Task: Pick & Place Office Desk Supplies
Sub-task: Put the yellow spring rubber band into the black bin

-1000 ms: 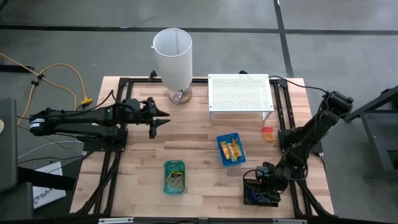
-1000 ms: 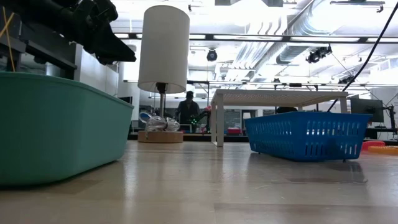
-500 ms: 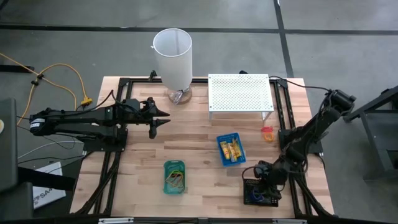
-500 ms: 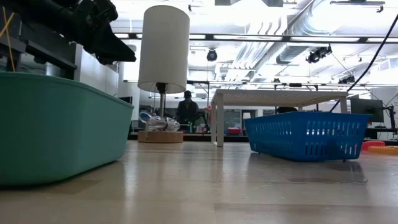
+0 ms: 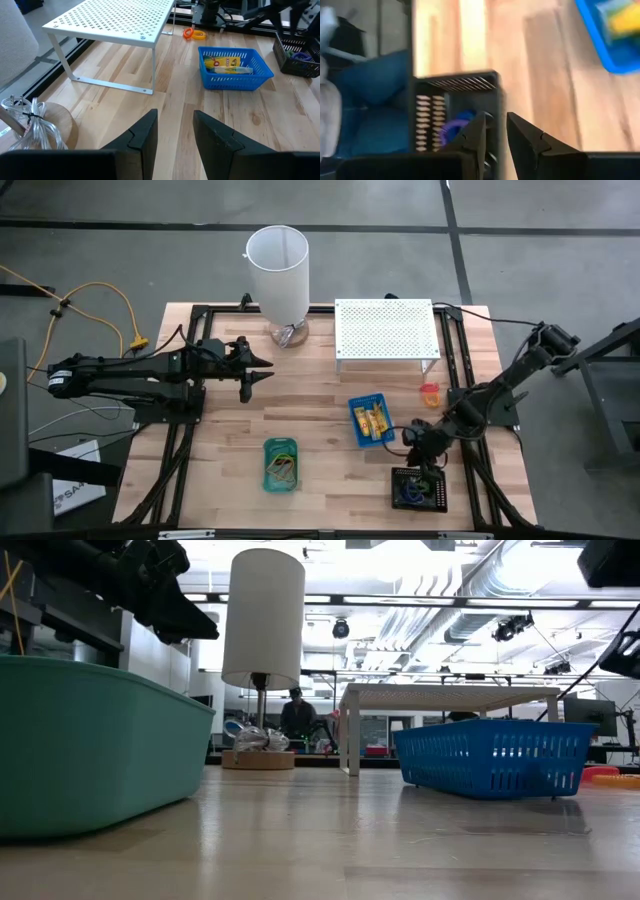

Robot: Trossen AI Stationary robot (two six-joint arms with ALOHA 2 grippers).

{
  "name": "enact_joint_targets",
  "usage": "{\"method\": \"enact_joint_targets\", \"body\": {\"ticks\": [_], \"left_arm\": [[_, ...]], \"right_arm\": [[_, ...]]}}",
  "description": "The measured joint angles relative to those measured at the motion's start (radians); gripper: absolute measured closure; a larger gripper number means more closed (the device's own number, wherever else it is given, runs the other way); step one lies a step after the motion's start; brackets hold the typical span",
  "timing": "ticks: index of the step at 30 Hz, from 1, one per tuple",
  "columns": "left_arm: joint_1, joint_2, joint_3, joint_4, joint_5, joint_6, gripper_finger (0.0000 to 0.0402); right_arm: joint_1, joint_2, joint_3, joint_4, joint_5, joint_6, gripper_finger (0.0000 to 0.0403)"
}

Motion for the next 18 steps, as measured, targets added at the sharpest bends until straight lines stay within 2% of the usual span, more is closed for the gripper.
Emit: {"method": "enact_joint_targets", "body": {"ticks": [8, 18], "left_arm": [[0.0, 0.0, 0.0, 0.0, 0.0, 0.0, 0.0282], [0.0, 0.0, 0.0, 0.0, 0.0, 0.0, 0.0282]], "right_arm": [[-0.107, 0.0, 0.0, -0.154, -0.015, 0.002, 0.0337], [-0.346, 0.0, 0.0, -0.334, -0.021, 0.004, 0.0337]]}}
